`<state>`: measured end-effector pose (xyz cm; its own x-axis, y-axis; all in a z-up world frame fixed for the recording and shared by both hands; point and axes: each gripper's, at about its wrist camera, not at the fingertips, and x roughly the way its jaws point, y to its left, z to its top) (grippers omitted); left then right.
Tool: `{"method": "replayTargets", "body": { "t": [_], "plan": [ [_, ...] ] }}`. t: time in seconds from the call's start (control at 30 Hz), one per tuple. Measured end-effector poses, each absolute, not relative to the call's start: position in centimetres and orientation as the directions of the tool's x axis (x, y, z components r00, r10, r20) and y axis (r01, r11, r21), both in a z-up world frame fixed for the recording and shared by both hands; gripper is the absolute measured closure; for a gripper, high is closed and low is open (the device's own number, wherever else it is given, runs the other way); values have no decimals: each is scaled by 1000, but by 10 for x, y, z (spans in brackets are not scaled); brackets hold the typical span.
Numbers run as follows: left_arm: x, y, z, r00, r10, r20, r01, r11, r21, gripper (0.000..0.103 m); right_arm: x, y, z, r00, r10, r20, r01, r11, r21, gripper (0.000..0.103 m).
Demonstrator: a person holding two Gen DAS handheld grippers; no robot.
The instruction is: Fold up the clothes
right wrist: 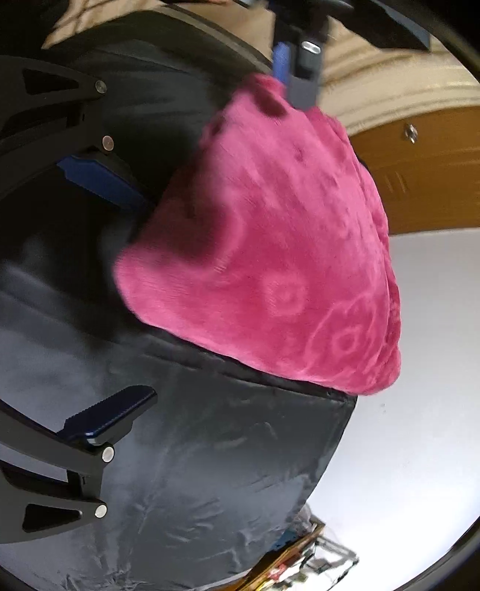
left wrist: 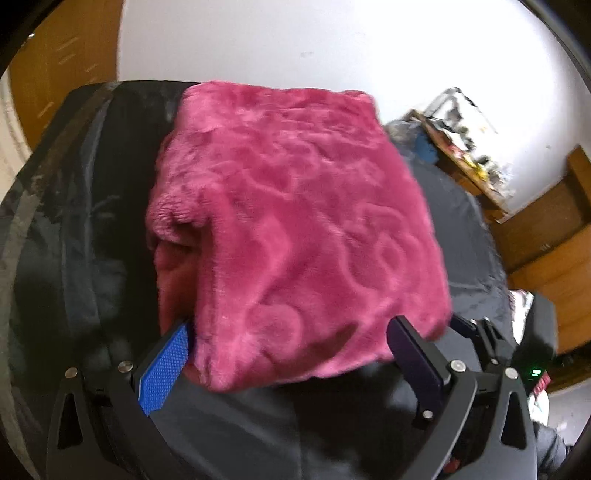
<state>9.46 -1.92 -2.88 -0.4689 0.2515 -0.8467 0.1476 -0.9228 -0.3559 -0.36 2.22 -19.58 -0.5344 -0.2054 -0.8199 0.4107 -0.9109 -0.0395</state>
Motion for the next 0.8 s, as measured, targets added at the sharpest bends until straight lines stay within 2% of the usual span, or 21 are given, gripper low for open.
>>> {"method": "replayTargets", "body": {
  "t": [0.13, 0.3, 0.5, 0.63, 0.8],
  "plan": [
    [84, -23, -48, -438, 180, -881, 225, -926, -302, 0, -12, 14, -200, -592, -149, -792, 358, -929, -92, 7],
    [74, -12, -66, -394, 162, -905, 193, -948, -254, 0, -8, 19, -206, -611, -98, -786, 315, -940, -128, 7],
    [66, -9, -83, -373, 186, -909, 168, -950, -263, 0, -17, 34, -213, -609, -46, -792, 272, -950, -154, 7],
    [65, -9, -87, -371, 180, -911, 162, -954, -254, 0, -25, 51, -227, -551, -52, -833, 242, -965, -100, 6],
    [69, -14, -84, -358, 213, -909, 190, -937, -294, 0, -23, 57, -219, -513, -147, -846, 274, -962, 1, 6]
  ]
}}
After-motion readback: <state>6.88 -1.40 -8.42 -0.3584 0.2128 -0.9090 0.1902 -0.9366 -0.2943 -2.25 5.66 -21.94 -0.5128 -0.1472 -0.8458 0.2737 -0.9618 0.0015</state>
